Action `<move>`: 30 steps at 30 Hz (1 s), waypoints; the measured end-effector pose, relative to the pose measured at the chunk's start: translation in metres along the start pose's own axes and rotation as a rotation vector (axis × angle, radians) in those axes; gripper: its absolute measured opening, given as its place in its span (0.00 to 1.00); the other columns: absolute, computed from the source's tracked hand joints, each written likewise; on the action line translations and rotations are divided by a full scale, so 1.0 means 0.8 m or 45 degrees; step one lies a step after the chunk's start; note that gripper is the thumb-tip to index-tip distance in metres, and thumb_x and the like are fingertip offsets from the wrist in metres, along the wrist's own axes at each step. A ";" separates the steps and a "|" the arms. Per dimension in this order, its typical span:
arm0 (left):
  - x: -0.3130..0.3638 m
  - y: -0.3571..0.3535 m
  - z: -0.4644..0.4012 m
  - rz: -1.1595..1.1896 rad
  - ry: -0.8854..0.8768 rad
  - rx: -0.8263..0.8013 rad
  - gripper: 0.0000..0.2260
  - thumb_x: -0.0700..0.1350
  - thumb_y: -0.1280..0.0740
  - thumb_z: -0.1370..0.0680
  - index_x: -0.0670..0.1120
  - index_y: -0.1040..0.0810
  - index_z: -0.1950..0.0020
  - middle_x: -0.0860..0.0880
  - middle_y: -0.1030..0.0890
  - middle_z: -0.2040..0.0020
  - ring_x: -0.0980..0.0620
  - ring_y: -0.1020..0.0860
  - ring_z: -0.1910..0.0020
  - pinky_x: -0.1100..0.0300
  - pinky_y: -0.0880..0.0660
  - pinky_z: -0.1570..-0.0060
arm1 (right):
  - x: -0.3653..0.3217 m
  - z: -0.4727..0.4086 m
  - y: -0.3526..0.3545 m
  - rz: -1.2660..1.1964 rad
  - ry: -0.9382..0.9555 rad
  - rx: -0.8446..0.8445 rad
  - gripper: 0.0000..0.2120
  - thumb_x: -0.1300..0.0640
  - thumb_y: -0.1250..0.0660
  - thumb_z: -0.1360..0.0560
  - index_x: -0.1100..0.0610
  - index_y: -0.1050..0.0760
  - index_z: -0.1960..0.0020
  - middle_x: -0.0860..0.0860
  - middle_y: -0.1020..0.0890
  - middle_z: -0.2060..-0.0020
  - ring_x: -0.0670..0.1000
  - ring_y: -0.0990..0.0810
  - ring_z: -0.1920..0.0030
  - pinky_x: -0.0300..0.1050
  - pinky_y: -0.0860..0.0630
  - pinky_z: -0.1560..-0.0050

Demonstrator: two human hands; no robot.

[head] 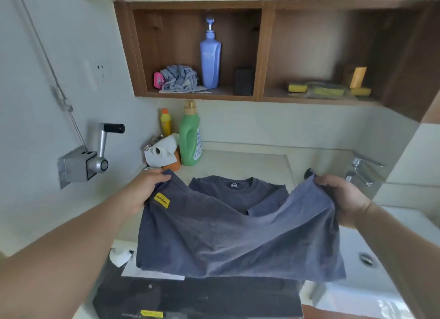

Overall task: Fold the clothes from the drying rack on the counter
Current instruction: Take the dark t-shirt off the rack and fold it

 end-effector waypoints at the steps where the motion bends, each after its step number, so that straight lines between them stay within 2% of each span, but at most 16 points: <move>1: 0.003 0.007 -0.027 -0.006 -0.024 0.031 0.04 0.42 0.31 0.22 0.43 0.22 0.57 0.40 0.19 0.59 0.44 0.20 0.60 0.53 0.28 0.57 | -0.008 -0.023 0.008 0.000 0.014 0.055 0.19 0.50 0.36 0.24 0.64 0.17 0.46 0.64 0.17 0.47 0.63 0.18 0.47 0.59 0.27 0.39; 4: 0.005 0.025 -0.087 -0.073 -0.064 0.201 0.09 0.47 0.32 0.20 0.46 0.23 0.59 0.43 0.19 0.61 0.44 0.20 0.60 0.53 0.27 0.59 | -0.022 -0.075 0.033 -0.069 0.080 0.296 0.20 0.49 0.33 0.22 0.63 0.20 0.39 0.62 0.16 0.44 0.63 0.18 0.43 0.58 0.25 0.38; 7: -0.011 0.042 -0.149 -0.267 -0.072 0.347 0.13 0.57 0.35 0.21 0.48 0.23 0.55 0.43 0.18 0.58 0.41 0.19 0.58 0.45 0.21 0.57 | -0.026 -0.119 0.067 -0.034 0.148 0.670 0.12 0.54 0.31 0.22 0.61 0.18 0.43 0.59 0.15 0.47 0.59 0.17 0.48 0.54 0.21 0.45; 9: -0.032 0.050 -0.186 -0.424 -0.051 0.396 0.17 0.61 0.39 0.23 0.48 0.23 0.53 0.42 0.18 0.55 0.38 0.18 0.55 0.40 0.21 0.52 | -0.017 -0.139 0.090 0.161 0.117 0.909 0.10 0.55 0.31 0.21 0.60 0.18 0.45 0.58 0.16 0.50 0.58 0.18 0.52 0.52 0.21 0.49; 11: -0.045 0.044 -0.210 -0.630 -0.041 0.425 0.16 0.57 0.39 0.19 0.45 0.22 0.50 0.41 0.18 0.52 0.38 0.20 0.52 0.44 0.21 0.50 | -0.002 -0.156 0.105 0.446 0.062 1.032 0.14 0.55 0.31 0.21 0.63 0.19 0.41 0.58 0.18 0.52 0.61 0.19 0.50 0.54 0.21 0.47; 14: -0.061 0.018 -0.225 -0.841 -0.020 0.380 0.15 0.50 0.38 0.16 0.40 0.20 0.42 0.38 0.18 0.45 0.37 0.21 0.46 0.49 0.25 0.47 | 0.019 -0.174 0.106 0.796 0.002 1.047 0.14 0.55 0.32 0.20 0.61 0.19 0.38 0.59 0.20 0.52 0.64 0.20 0.48 0.56 0.22 0.46; 17: -0.079 0.006 -0.242 -0.906 0.023 0.359 0.19 0.49 0.38 0.15 0.41 0.26 0.28 0.37 0.22 0.33 0.35 0.25 0.34 0.47 0.29 0.36 | 0.030 -0.196 0.109 0.945 -0.028 1.021 0.13 0.55 0.35 0.19 0.61 0.21 0.39 0.58 0.23 0.54 0.60 0.25 0.53 0.52 0.26 0.50; 19: -0.081 0.006 -0.252 -0.953 0.037 0.406 0.17 0.48 0.40 0.15 0.40 0.25 0.31 0.37 0.21 0.38 0.35 0.23 0.37 0.48 0.28 0.40 | 0.029 -0.210 0.115 0.953 0.000 1.020 0.11 0.56 0.37 0.18 0.61 0.22 0.40 0.58 0.22 0.55 0.59 0.26 0.54 0.49 0.29 0.51; 21: -0.076 0.008 -0.258 -0.907 0.024 0.500 0.14 0.47 0.40 0.15 0.37 0.24 0.40 0.38 0.20 0.48 0.37 0.22 0.46 0.49 0.28 0.50 | 0.023 -0.225 0.126 0.909 0.033 1.025 0.10 0.56 0.39 0.18 0.60 0.23 0.43 0.60 0.20 0.54 0.60 0.26 0.54 0.49 0.30 0.51; 22: -0.073 0.011 -0.260 -0.867 0.018 0.541 0.14 0.47 0.41 0.15 0.37 0.25 0.41 0.39 0.21 0.49 0.38 0.23 0.49 0.50 0.30 0.53 | 0.019 -0.231 0.128 0.892 0.048 1.020 0.10 0.56 0.39 0.18 0.60 0.23 0.45 0.60 0.20 0.54 0.60 0.25 0.54 0.49 0.30 0.51; 27: -0.058 0.013 -0.286 -0.952 0.063 0.632 0.13 0.49 0.41 0.15 0.39 0.26 0.43 0.40 0.21 0.50 0.38 0.23 0.53 0.51 0.33 0.58 | 0.008 -0.275 0.140 0.859 0.027 0.934 0.10 0.56 0.39 0.18 0.60 0.22 0.49 0.56 0.20 0.61 0.61 0.23 0.58 0.48 0.29 0.56; 30: -0.068 0.003 -0.302 -1.080 0.116 0.598 0.15 0.49 0.40 0.15 0.38 0.25 0.39 0.37 0.20 0.46 0.34 0.23 0.46 0.50 0.32 0.54 | 0.031 -0.299 0.144 0.901 -0.077 0.854 0.10 0.55 0.39 0.19 0.59 0.21 0.50 0.56 0.19 0.60 0.61 0.21 0.55 0.49 0.27 0.55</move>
Point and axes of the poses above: each hand's wrist, its own z-axis away from the middle knuckle, its own y-axis out of the back of the hand, x = y × z, the point moved 7 cm from there along -z, towards the middle knuckle
